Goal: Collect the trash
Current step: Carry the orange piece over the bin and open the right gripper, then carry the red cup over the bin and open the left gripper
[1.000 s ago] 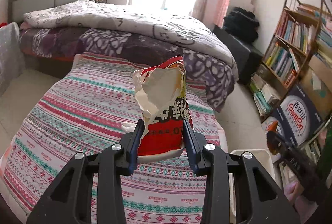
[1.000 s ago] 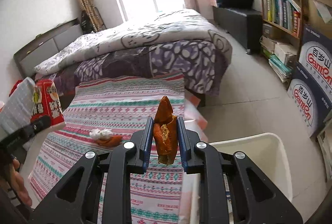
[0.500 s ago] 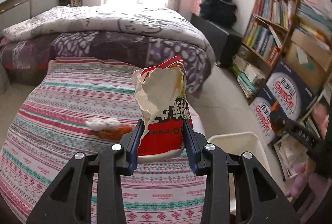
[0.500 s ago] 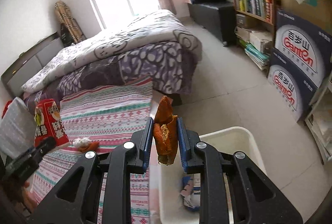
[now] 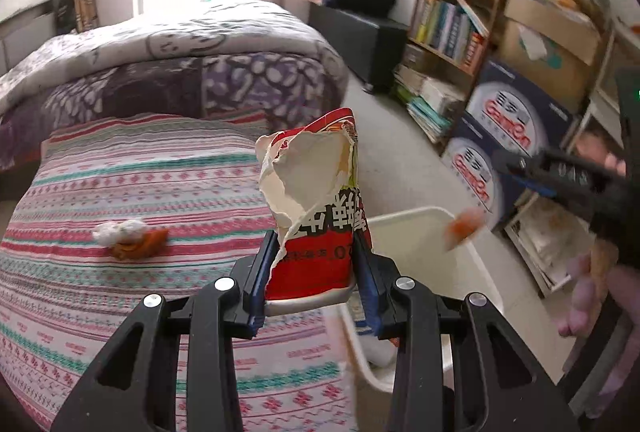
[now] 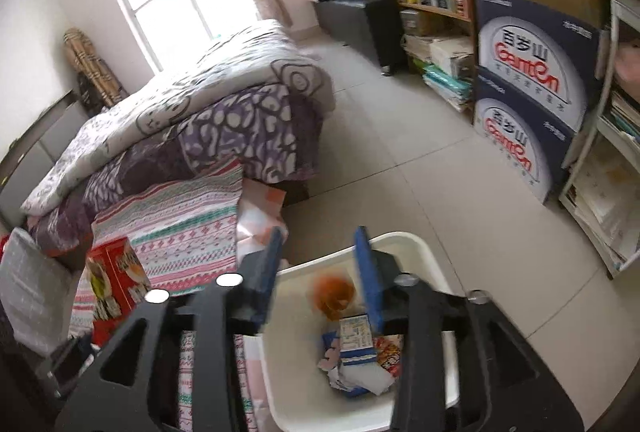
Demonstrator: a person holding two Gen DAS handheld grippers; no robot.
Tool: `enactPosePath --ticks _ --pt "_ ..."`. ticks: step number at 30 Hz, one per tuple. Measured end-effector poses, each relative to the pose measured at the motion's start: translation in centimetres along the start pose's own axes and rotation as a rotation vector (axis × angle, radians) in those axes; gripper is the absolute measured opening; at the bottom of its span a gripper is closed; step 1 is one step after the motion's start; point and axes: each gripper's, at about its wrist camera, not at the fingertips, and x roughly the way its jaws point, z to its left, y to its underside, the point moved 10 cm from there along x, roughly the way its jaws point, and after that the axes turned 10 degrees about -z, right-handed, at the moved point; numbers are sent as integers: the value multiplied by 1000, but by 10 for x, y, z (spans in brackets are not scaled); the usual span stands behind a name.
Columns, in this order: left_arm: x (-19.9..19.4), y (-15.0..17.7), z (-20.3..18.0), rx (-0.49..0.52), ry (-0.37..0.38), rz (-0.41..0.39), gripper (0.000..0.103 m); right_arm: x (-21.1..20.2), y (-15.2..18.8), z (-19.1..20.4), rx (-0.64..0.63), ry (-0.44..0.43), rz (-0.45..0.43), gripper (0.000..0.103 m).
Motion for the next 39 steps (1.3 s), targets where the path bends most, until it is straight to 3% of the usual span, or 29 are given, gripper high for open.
enactPosePath --ticks 9,19,23,25,33,39 --pt "16 20 -52 68 86 50 38 -13 -17 -45 76 84 -59 81" --pt "26 38 -101 117 184 90 42 -23 -25 -79 135 138 -92 92" --pt "28 42 -109 134 197 93 63 -22 -22 -86 144 151 -81 94" --pt "29 41 -109 130 200 96 67 -21 -21 -88 151 153 -74 95" --pt "30 39 -83 90 142 116 79 -12 -13 -66 103 138 -44 96" --pt "41 37 -30 45 14 166 82 -1 -2 -49 96 110 5 96"
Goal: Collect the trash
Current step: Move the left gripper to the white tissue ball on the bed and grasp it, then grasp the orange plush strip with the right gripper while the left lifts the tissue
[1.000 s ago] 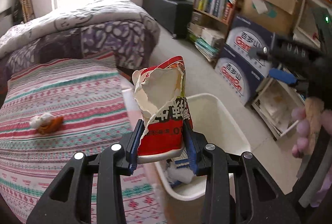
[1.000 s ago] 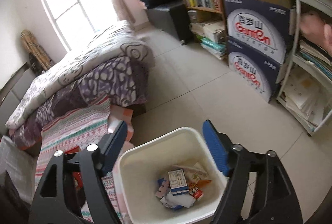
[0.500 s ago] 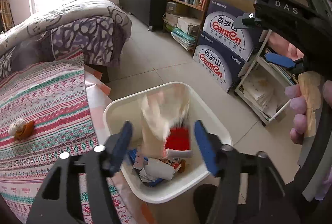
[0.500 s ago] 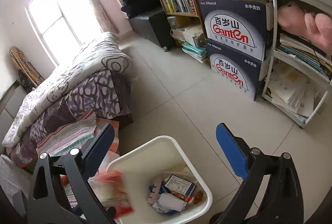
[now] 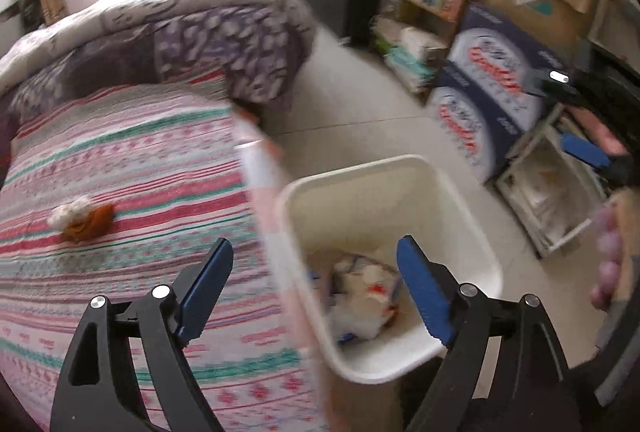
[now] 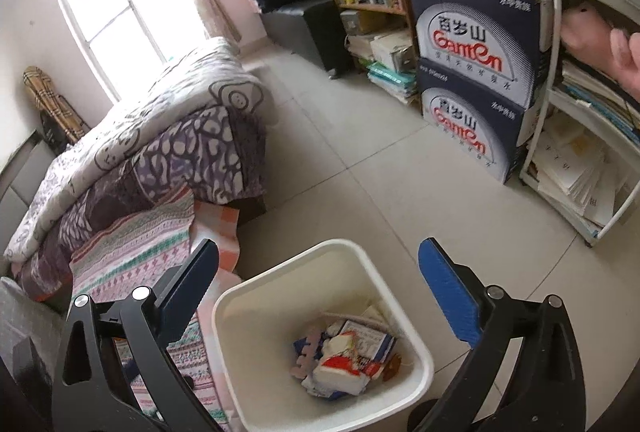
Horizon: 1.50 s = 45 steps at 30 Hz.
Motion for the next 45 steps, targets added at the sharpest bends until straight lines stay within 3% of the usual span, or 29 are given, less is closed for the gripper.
enactPosePath --ticks 5,9,13,17,20,24,27,36,38,45 --pt "10 -2 81 -79 -139 62 83 7 12 19 -21 -31 45 96" --pt "14 -9 141 -64 -214 91 83 12 20 32 -34 -55 75 96" --pt "22 -14 193 -35 -192 91 83 17 28 45 -51 -70 98 96" --pt "36 -5 235 -91 -185 120 83 25 39 66 -72 -98 136 96" --pt "45 4 251 -45 -209 144 82 28 47 82 -101 -116 149 96" --pt "57 10 254 26 -186 165 82 32 58 100 -131 -132 172 96" --pt "66 17 261 21 -185 182 79 37 67 110 -144 -139 193 96" --pt "56 23 332 -407 -190 171 77 42 77 126 -163 -147 214 96" --pt "55 24 335 -391 -197 170 77 43 80 128 -165 -152 223 96" --pt "65 33 318 -198 -254 219 75 42 87 139 -192 -167 233 96"
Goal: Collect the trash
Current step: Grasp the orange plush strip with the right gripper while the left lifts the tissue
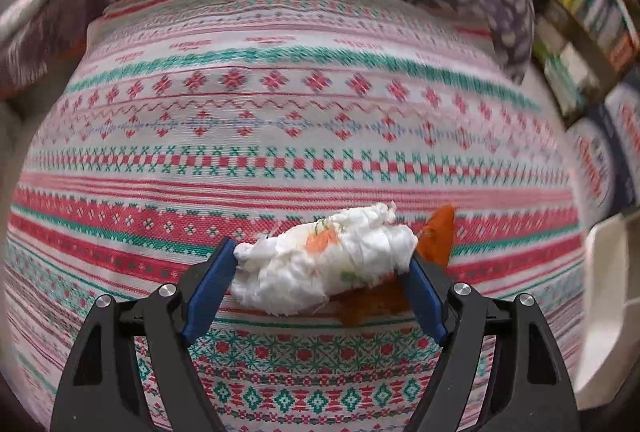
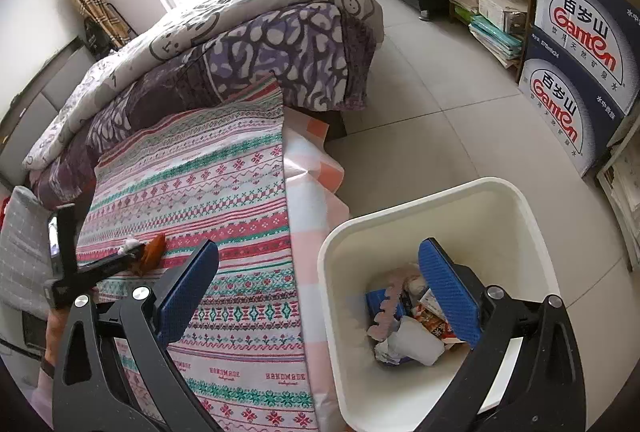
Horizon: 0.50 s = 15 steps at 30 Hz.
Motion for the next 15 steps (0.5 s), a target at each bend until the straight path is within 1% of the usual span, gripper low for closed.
enactPosePath --ticks 2,4,5,8,10,12,13,14,15 --pt "-1 3 0 23 -17 0 65 0 1 2 -2 -4 2 96" --pt "-6 4 5 19 -19 -4 60 0 2 4 -2 -11 6 96" --pt "-9 5 7 15 -19 -2 57 1 2 6 -2 -16 8 96" --pt "-20 12 18 -13 -22 8 55 3 5 16 -18 -33 11 96" --pt "-32 16 29 -64 -19 6 55 5 9 25 -42 -45 9 96" --pt "-48 16 35 -133 1 -13 55 11 14 40 -76 -56 12 96" --pt "-66 13 43 -206 28 -45 55 15 16 47 -92 -59 19 96" --pt "-78 10 47 -250 43 -69 55 20 20 57 -105 -64 31 96" --pt "-97 5 54 -315 63 -110 55 27 26 71 -115 -79 52 96"
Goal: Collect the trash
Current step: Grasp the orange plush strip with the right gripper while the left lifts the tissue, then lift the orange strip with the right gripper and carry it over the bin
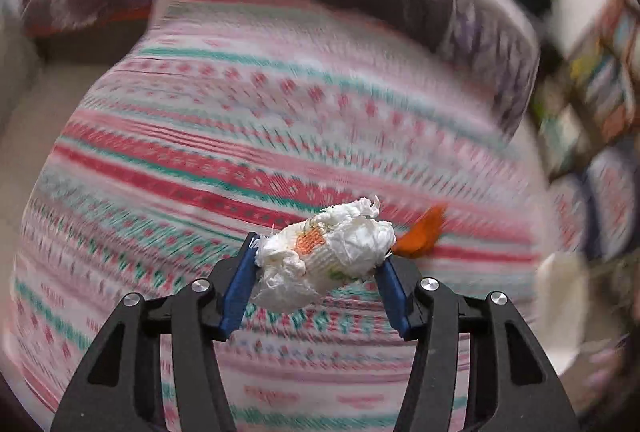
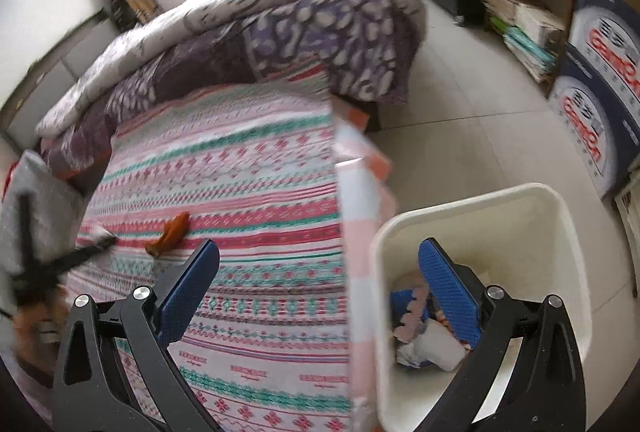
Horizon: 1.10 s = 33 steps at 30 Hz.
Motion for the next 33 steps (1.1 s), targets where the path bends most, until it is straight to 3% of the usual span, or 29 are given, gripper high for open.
enactPosePath --ticks 4,6,13,17,22,25,26,28,33 --pt "-59 -24 8 -154 61 -126 55 31 12 57 21 -50 52 96" --pt "-87 -32 12 -189 58 -187 55 49 17 83 31 -10 57 95" --pt "-126 -55 16 -210 46 -288 56 105 33 135 197 77 75 90" --pt "-136 -54 28 -223 55 -290 56 121 36 153 99 135 66 89" --pt "-140 -51 51 -262 39 -288 56 129 55 160 -4 144 86 81" --pt "-145 -49 61 -273 25 -297 56 124 54 164 -40 115 59 44" --pt "-146 -49 64 -276 23 -300 56 124 53 166 -26 81 68 21" --pt "-149 -49 68 -281 18 -308 56 119 49 171 6 -13 75 18" --pt "-153 -49 70 -274 1 -326 56 83 18 191 -107 -106 -38 17"
